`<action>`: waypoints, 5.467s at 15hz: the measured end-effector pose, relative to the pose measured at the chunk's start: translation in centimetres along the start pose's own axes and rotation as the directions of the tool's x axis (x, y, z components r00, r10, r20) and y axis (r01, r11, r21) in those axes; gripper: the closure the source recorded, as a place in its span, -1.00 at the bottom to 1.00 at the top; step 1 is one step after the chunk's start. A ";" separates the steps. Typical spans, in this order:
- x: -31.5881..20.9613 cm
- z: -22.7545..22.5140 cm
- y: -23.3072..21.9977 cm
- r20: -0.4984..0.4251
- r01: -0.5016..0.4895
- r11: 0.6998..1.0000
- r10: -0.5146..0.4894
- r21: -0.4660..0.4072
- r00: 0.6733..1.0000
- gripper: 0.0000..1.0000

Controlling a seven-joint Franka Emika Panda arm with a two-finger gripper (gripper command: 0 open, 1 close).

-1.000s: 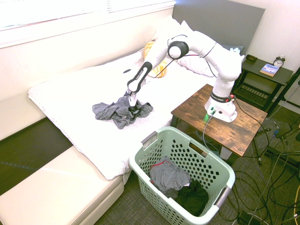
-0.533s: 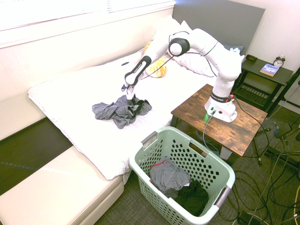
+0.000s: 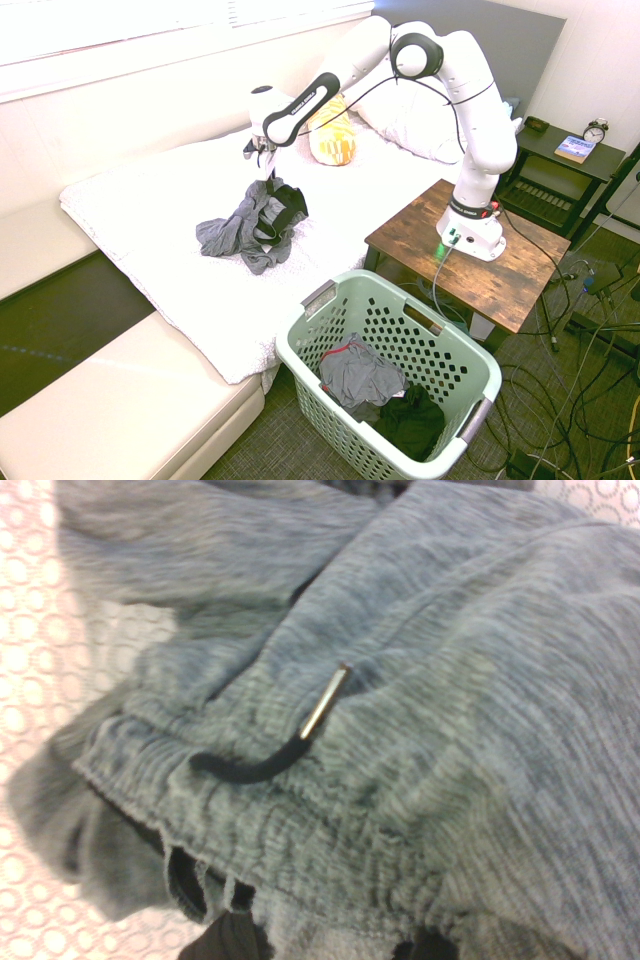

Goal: Put my clothes in the laundry bag

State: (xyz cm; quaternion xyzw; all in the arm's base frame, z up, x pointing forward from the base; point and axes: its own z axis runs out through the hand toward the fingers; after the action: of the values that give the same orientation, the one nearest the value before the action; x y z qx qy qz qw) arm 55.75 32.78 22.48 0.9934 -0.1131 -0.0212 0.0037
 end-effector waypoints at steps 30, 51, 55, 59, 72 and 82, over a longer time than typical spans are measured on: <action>-49.3 -2.2 0.7 -0.103 0.097 0.969 -0.123 -0.228 0.987 -1.00; -7.4 11.4 -6.1 0.339 0.159 0.987 -0.163 0.040 0.926 -1.00; -8.8 17.3 -7.1 0.381 0.181 0.983 -0.168 0.002 0.909 -1.00; -12.3 21.7 -8.4 0.356 0.243 0.970 -0.216 -0.030 0.909 -1.00; -12.4 23.7 -7.2 0.293 0.269 0.961 -0.242 -0.057 0.925 1.00; -10.0 19.9 -6.5 0.260 0.232 0.971 -0.210 -0.059 0.942 1.00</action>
State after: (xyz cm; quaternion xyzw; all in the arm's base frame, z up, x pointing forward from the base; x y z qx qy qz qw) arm 46.65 41.33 2.98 0.9878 0.0006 -0.1526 0.0309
